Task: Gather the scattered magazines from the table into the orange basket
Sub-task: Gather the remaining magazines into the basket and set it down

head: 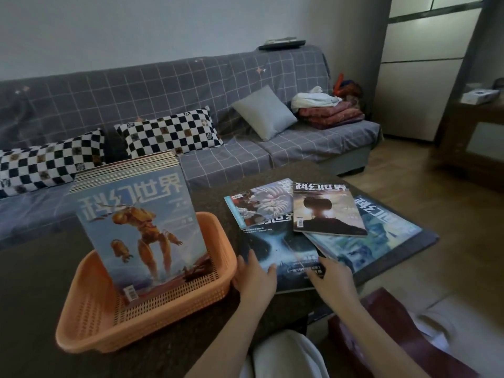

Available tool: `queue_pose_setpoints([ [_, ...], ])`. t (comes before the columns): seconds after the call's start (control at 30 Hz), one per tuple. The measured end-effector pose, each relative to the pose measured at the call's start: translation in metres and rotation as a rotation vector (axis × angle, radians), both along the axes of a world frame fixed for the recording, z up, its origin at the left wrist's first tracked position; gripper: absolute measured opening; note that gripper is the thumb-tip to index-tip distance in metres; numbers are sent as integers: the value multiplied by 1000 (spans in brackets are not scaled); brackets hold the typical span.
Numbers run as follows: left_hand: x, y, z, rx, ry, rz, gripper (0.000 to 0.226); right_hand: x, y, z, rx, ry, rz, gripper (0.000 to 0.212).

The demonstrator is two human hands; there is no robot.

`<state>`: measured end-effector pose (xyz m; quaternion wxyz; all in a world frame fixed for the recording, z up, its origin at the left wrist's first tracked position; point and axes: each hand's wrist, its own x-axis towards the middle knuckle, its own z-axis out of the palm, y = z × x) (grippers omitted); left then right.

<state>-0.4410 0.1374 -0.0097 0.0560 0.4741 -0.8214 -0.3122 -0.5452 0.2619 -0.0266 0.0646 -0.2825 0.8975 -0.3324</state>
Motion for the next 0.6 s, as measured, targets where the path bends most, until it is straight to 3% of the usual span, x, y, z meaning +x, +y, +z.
queue_pose_setpoints([
  [0.33, 28, 33, -7, 44, 187, 143, 65, 8, 37, -5, 56, -29, -200, 28],
  [0.47, 52, 37, -9, 271, 366, 164, 47, 19, 57, -12, 7, -136, -235, 35],
  [0.6, 74, 46, -7, 356, 445, 128, 29, 31, 74, -19, -136, -372, -248, 33],
])
